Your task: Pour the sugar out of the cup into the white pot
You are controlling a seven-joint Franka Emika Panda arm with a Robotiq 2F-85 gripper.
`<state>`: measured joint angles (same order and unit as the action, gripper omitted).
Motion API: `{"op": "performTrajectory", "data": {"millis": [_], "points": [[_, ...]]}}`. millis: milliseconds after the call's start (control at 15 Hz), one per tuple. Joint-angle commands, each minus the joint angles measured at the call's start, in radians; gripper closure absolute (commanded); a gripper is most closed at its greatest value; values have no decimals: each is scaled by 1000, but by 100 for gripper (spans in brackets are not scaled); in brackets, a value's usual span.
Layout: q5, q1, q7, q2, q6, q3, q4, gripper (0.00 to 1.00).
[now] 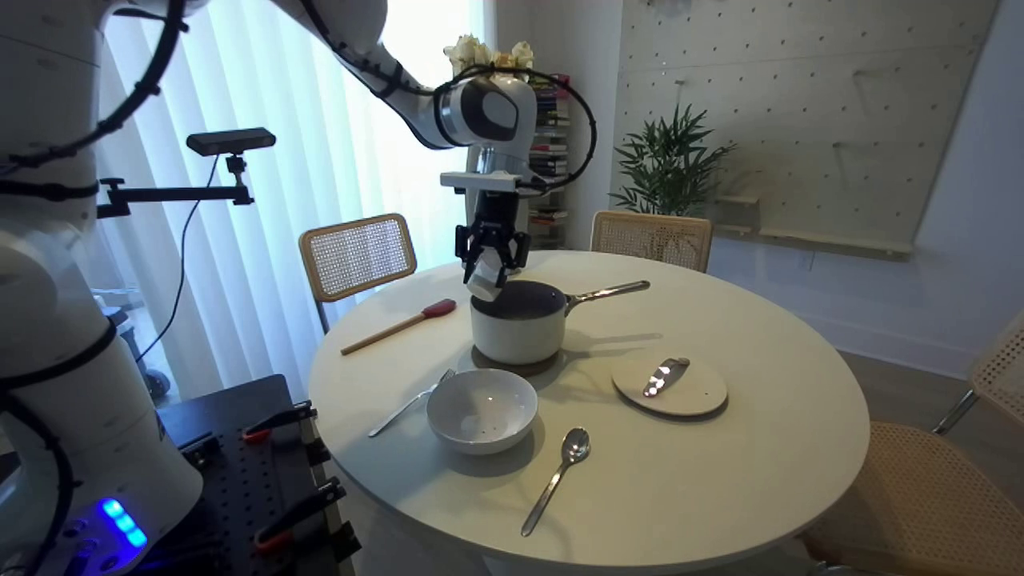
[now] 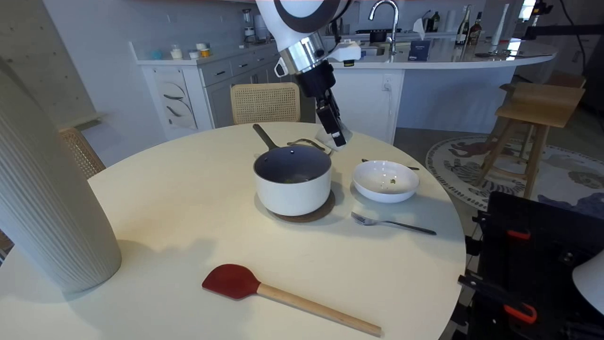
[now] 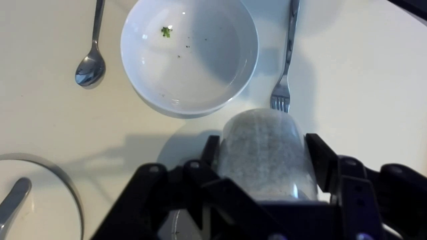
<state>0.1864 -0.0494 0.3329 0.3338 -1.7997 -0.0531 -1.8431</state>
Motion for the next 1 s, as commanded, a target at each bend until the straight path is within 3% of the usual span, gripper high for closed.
{"op": "performTrajectory", "data": {"millis": [0,933], "points": [[36,-5,50,49,97,-14,88,59],[176,-41,122,181,246,-29,271,59]]}}
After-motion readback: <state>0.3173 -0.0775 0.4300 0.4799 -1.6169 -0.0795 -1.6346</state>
